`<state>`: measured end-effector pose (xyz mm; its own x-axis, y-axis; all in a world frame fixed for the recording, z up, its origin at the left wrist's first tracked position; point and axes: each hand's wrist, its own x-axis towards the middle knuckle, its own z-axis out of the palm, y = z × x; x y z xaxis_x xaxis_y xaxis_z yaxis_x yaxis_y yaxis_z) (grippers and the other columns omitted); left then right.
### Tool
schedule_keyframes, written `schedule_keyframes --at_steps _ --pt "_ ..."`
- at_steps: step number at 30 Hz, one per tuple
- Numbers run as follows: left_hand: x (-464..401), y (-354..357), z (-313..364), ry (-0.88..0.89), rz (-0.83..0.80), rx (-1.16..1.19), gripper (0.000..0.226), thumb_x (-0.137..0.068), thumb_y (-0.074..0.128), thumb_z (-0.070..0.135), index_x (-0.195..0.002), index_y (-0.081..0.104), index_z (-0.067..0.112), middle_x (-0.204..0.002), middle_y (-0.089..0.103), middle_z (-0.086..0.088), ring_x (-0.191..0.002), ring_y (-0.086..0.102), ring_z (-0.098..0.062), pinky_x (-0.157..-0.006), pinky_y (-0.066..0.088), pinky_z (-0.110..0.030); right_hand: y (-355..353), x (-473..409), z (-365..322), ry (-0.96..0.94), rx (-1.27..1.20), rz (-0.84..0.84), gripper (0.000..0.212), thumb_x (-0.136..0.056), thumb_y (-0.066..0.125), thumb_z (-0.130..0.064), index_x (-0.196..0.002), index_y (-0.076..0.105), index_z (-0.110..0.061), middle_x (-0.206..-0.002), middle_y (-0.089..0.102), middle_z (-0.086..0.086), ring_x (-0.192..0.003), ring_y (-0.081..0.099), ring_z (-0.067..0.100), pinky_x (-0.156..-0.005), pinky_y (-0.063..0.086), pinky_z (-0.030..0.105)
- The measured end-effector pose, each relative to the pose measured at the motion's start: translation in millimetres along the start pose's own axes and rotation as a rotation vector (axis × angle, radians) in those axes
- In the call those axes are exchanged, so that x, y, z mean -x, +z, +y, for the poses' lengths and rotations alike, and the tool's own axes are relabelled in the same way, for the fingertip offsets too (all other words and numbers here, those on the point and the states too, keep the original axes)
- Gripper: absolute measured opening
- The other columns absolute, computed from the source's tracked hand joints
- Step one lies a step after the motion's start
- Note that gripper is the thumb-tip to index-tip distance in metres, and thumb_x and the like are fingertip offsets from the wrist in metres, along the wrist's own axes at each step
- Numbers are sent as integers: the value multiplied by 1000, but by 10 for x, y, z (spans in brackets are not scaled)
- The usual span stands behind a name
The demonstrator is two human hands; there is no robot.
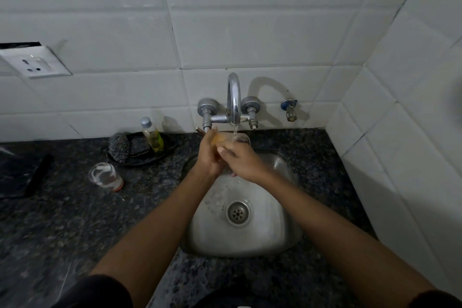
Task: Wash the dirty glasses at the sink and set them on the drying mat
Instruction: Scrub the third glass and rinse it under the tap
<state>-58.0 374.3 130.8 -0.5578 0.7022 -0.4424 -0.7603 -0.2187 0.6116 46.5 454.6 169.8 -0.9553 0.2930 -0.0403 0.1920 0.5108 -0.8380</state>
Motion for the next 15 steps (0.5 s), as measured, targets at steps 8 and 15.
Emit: schedule_keyframes --at_steps 8,15 --pt "-10 16 47 35 31 -54 53 -108 49 43 -98 77 -1 -98 73 -19 -87 75 -30 -91 57 -43 -34 47 17 -9 -71 -32 30 -109 54 -25 -133 68 -16 -116 74 11 -98 73 23 -82 63 42" --pt "29 53 80 -67 -54 -44 57 -105 52 53 -123 67 1 -109 73 -16 -102 72 -29 -99 56 -43 -62 50 121 -150 337 -25 48 -101 39 -50 -133 65 -25 -120 72 1 -106 68 18 -90 58 44"
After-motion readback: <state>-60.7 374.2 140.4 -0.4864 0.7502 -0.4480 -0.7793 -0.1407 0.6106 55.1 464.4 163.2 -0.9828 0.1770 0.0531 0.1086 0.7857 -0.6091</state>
